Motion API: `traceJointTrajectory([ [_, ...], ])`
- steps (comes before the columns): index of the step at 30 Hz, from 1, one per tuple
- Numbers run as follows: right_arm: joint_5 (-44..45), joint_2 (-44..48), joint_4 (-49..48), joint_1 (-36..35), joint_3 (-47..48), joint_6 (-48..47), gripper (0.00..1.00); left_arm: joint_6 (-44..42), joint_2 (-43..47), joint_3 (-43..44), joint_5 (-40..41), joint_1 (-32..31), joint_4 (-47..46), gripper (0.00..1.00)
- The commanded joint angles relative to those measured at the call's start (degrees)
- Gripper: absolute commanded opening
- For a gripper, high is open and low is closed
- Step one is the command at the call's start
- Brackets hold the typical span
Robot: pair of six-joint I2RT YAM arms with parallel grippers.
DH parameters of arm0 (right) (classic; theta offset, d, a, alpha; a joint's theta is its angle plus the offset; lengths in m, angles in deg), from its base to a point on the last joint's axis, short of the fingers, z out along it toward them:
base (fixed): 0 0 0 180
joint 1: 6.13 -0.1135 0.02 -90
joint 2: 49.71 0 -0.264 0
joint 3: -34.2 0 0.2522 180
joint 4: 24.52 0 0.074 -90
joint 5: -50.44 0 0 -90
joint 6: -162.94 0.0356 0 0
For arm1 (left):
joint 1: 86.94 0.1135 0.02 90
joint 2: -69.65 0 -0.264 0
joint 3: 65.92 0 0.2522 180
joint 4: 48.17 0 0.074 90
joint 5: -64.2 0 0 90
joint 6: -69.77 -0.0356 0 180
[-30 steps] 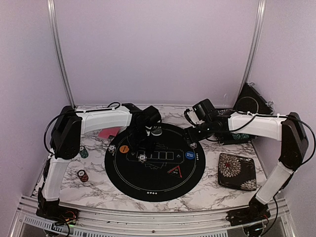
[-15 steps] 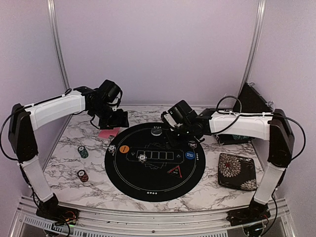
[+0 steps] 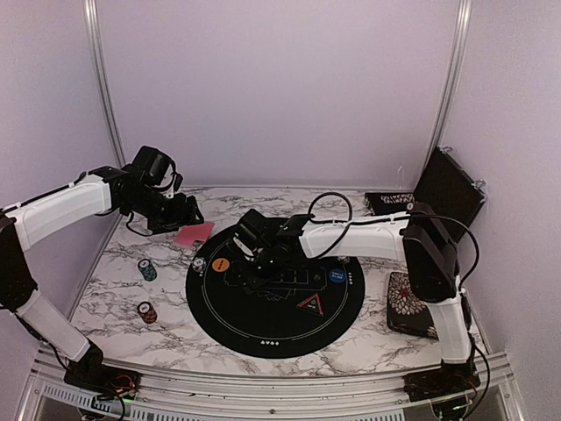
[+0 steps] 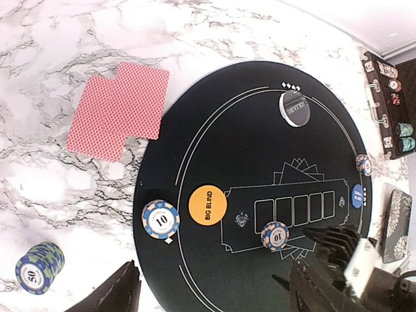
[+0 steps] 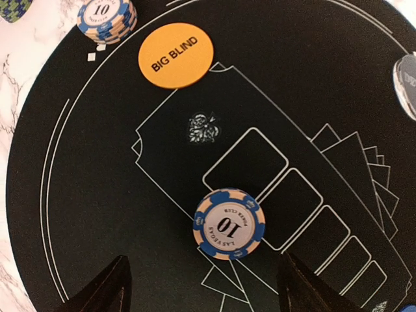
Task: Distribute texas hold em gaming equipment
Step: Move the pile of poker chips to the dealer area.
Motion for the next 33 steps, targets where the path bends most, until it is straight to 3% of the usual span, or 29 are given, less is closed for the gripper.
traceJointTrajectory([
  [1, 1.66, -3.30, 4.59, -0.58, 5.58, 2.40, 0.74, -1.93, 2.70, -1.69, -3.53, 1.48, -3.14, 0.80],
  [19, 5.28, -10.30, 8.18, -0.61, 12.54, 4.58, 0.73, -2.74, 4.93, -5.89, -6.77, 3.13, -6.25, 0.79],
  [28, 5.99, -10.80, 8.41, -0.22, 12.10, 5.75, 0.68, -2.70, 5.67, -6.95, -7.45, 3.52, -7.00, 0.77],
  [33, 5.64, -11.26, 8.54, -0.17, 12.34, 6.25, 0.59, -2.62, 5.81, -7.09, -7.62, 3.68, -7.05, 0.77],
])
